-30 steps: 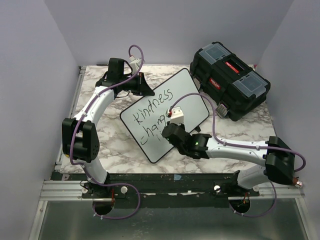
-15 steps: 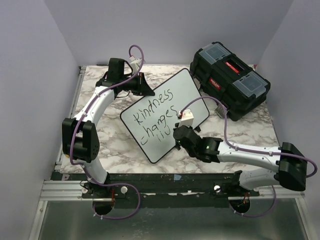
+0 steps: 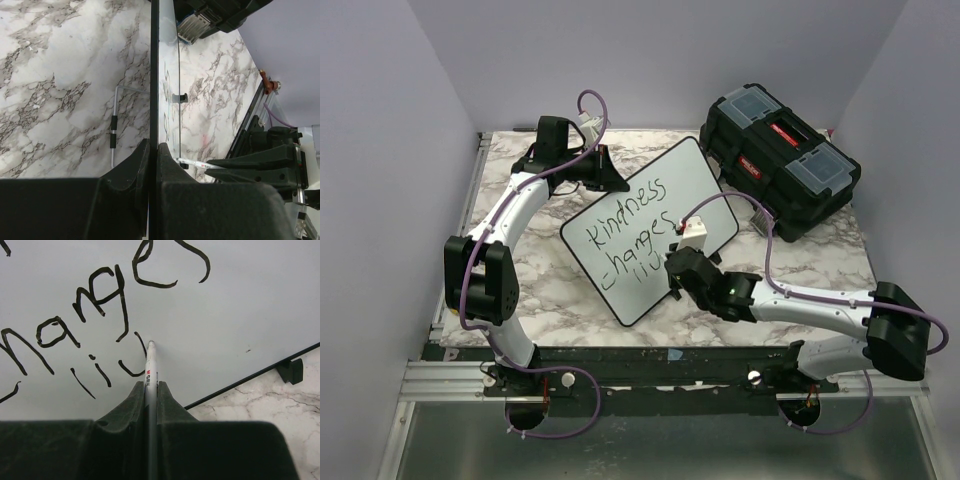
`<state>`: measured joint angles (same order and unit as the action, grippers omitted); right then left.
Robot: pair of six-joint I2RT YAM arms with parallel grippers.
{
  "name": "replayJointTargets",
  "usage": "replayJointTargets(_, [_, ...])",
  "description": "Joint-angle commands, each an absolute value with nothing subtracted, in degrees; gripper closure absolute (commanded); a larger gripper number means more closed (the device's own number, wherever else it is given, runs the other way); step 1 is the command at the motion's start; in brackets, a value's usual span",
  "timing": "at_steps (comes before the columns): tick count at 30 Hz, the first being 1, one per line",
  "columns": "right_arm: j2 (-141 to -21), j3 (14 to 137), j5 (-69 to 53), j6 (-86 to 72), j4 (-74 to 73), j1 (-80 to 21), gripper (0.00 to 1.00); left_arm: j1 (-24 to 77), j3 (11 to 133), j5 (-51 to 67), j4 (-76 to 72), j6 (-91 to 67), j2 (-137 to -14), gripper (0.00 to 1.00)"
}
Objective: Write a sentence on the whiteboard
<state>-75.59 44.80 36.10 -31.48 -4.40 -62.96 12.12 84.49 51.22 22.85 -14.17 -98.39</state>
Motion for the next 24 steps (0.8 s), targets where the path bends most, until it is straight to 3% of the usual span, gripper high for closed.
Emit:
replayJointTargets(1, [-76.37,43.35,35.1,-32.41,-2.2,-62.49,0.99,12.48,84.64,51.41,20.52,-11.25,-97.04,1.0])
replayJointTargets(24, [-77.41,46.83,36.78,-31.83,-4.28,-60.28,0.99,12.57,84.35,52.15,19.96,-12.04,-96.44,1.0])
